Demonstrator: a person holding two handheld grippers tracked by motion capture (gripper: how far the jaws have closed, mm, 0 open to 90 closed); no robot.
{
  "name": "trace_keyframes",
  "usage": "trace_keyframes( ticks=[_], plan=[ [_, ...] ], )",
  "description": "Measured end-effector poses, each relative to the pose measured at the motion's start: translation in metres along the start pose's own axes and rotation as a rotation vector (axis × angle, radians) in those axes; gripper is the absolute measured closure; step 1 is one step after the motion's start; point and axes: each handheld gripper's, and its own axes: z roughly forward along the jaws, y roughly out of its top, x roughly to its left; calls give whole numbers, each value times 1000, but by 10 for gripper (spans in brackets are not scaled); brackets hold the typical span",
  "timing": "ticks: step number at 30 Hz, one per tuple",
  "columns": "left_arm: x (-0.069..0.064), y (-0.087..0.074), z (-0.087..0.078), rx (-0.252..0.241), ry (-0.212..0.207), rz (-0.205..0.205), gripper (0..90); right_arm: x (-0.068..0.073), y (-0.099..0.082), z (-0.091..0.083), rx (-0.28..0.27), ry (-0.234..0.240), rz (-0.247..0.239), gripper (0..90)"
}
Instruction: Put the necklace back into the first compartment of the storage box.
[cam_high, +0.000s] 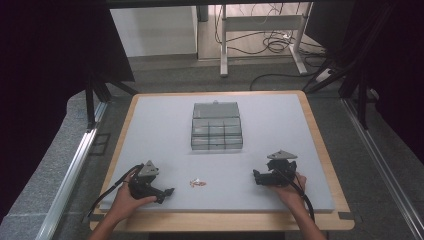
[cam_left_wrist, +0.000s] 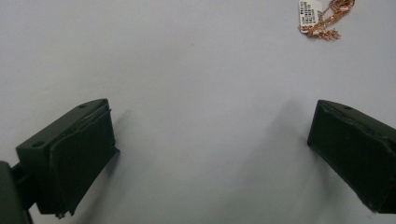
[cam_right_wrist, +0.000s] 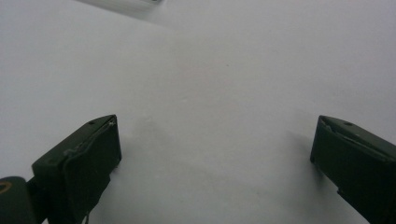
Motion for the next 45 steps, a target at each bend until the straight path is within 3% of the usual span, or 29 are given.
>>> trace_keyframes(
  ticks=[17, 24, 25, 31, 45],
  plan=[
    [0, 0, 0, -1, 0, 0, 6, 3, 3, -4, 34, -9, 12, 73],
    [0, 0, 0, 0, -1, -1, 5, 0, 5, -8, 49, 24, 8, 99],
    [0, 0, 0, 0, 0, -1, 6, -3, 6, -12, 59, 51, 18, 103],
    [0, 0, 0, 0, 0, 0, 6, -6, 8, -27, 42, 78, 5, 132],
    [0, 0, 0, 0, 0, 0, 6, 3, 24, -54, -1, 106, -63, 155]
  ],
)
